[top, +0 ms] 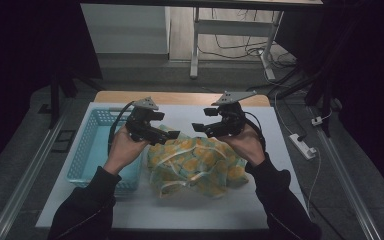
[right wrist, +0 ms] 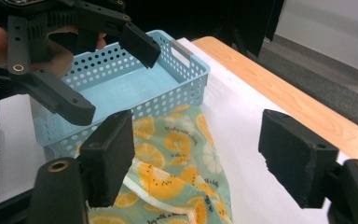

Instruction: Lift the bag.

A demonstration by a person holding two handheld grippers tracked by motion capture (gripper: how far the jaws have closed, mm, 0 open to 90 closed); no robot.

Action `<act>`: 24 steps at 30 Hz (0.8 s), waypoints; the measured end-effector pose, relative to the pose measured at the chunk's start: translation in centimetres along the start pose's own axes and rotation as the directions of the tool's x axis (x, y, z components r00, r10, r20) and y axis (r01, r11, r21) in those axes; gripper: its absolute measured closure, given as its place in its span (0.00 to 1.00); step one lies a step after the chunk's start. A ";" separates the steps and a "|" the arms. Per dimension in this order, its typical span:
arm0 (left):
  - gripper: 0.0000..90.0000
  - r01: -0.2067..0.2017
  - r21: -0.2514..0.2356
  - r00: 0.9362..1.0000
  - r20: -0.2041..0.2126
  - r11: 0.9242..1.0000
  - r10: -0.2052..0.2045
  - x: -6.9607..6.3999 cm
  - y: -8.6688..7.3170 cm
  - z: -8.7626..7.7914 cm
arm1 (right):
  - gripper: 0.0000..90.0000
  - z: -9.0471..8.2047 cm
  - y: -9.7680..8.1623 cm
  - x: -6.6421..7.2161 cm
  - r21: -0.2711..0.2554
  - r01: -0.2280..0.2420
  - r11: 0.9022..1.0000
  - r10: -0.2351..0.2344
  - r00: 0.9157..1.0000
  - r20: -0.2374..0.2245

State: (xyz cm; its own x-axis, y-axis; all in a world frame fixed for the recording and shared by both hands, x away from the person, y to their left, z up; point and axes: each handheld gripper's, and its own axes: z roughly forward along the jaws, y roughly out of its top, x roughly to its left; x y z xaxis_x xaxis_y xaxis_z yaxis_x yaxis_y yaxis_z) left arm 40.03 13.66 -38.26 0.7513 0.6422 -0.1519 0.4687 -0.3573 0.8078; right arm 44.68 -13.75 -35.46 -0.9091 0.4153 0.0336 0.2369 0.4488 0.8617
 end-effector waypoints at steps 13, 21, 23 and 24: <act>0.00 0.023 0.001 1.000 0.003 1.000 -0.023 0.4 -3.7 -0.2 | 0.11 0.6 -2.5 0.4 0.013 -0.031 0.999 0.031 0.999 0.020; 0.00 0.072 -0.001 0.997 -0.017 0.997 -0.072 1.4 -6.2 -0.2 | 0.06 0.6 -4.2 0.2 0.031 -0.041 0.999 0.040 0.999 0.028; 0.00 0.076 0.009 0.997 -0.018 0.997 -0.076 1.4 -6.5 -0.2 | 0.04 0.7 -4.6 0.1 0.040 -0.037 0.999 0.035 0.999 0.037; 0.00 0.076 0.008 0.997 -0.020 0.997 -0.076 1.3 -6.6 -0.2 | 0.03 0.7 -4.8 0.1 0.048 -0.031 0.998 0.029 0.999 0.045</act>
State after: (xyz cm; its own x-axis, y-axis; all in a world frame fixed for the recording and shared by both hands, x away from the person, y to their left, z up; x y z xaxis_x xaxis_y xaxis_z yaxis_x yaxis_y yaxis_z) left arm 37.85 17.00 -43.71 0.7042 0.6808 -0.2016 0.5284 -0.3129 0.7892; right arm 43.69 -15.25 -39.93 -0.8855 0.4633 0.0357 0.2812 0.4732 0.8349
